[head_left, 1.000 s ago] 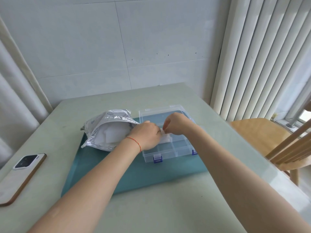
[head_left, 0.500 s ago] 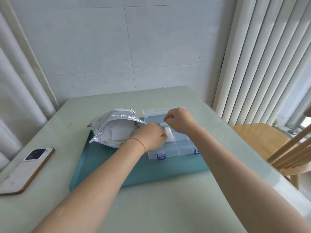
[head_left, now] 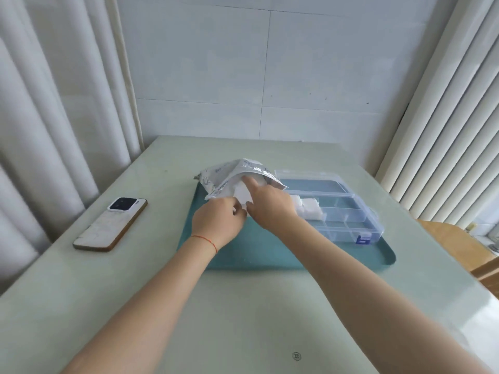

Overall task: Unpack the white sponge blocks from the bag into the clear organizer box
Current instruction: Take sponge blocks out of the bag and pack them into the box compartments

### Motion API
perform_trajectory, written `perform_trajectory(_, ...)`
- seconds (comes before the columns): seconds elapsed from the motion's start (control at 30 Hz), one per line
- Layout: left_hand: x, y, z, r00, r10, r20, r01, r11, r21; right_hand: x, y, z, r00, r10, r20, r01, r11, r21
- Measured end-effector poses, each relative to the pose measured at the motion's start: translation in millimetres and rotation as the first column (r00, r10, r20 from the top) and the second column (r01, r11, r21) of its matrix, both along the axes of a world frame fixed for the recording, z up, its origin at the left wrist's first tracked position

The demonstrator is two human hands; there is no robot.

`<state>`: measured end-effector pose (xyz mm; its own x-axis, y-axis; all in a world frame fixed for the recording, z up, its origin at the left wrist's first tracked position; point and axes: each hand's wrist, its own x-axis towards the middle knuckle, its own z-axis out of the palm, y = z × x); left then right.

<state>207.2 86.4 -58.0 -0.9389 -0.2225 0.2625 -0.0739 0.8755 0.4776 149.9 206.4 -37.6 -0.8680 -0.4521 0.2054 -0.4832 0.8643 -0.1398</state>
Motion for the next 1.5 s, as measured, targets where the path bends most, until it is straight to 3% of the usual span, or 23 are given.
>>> perform_trajectory(0.23, 4.2, -8.7, -5.6, 1.000, 0.003, -0.027, 0.001, 0.990, 0.140, -13.3, -20.9, -9.2, 0.986, -0.143, -0.083, 0.156, 0.972, 0.177)
perform_trajectory(0.5, 3.1, -12.4, -10.4, 1.000, -0.008, -0.022, 0.013, 0.974, 0.228, -6.4, -12.0, -6.3, 0.975, -0.101, -0.197, 0.132, 0.979, 0.153)
perform_trajectory(0.63, 4.4, -12.7, -10.1, 1.000, -0.005, -0.022, 0.013, 0.937, 0.349, -2.1, 1.0, 2.0, 0.983, -0.132, -0.131, 0.120, 0.988, -0.094)
perform_trajectory(0.73, 6.9, -8.4, -4.6, 0.999, 0.021, -0.035, -0.003, 0.890, 0.456, 2.9, 16.6, 14.8, 0.994, -0.105, 0.013, 0.104, 0.941, -0.322)
perform_trajectory(0.8, 7.0, -1.1, 2.8, 0.996, 0.043, -0.074, 0.006, 0.832, 0.555, 7.2, 29.6, 24.5, 0.987, -0.021, 0.160, 0.099, 0.862, -0.498)
perform_trajectory(0.9, 5.5, 14.0, 16.8, 0.991, 0.019, -0.136, 0.093, 0.636, 0.766, 11.9, 48.0, 34.9, 0.923, 0.096, 0.373, 0.181, 0.747, -0.640)
perform_trajectory(1.0, 1.7, 26.6, 24.2, 0.982, -0.050, -0.182, 0.180, 0.545, 0.819, 14.9, 60.6, 37.2, 0.878, 0.155, 0.454, 0.223, 0.706, -0.673)
perform_trajectory(1.17, -5.9, 37.5, 14.8, 0.994, 0.004, -0.109, 0.101, 0.356, 0.929, 10.5, 75.9, 27.5, 0.841, 0.228, 0.491, 0.250, 0.642, -0.725)
perform_trajectory(1.33, -5.7, 36.7, 2.7, 0.997, 0.016, -0.074, 0.066, 0.279, 0.958, 9.6, 78.3, 10.6, 0.836, 0.228, 0.499, 0.270, 0.621, -0.736)
perform_trajectory(1.5, -3.3, 32.9, 0.5, 0.999, 0.021, -0.042, 0.036, 0.255, 0.966, 10.8, 85.9, 10.9, 0.874, 0.220, 0.434, 0.269, 0.526, -0.807)
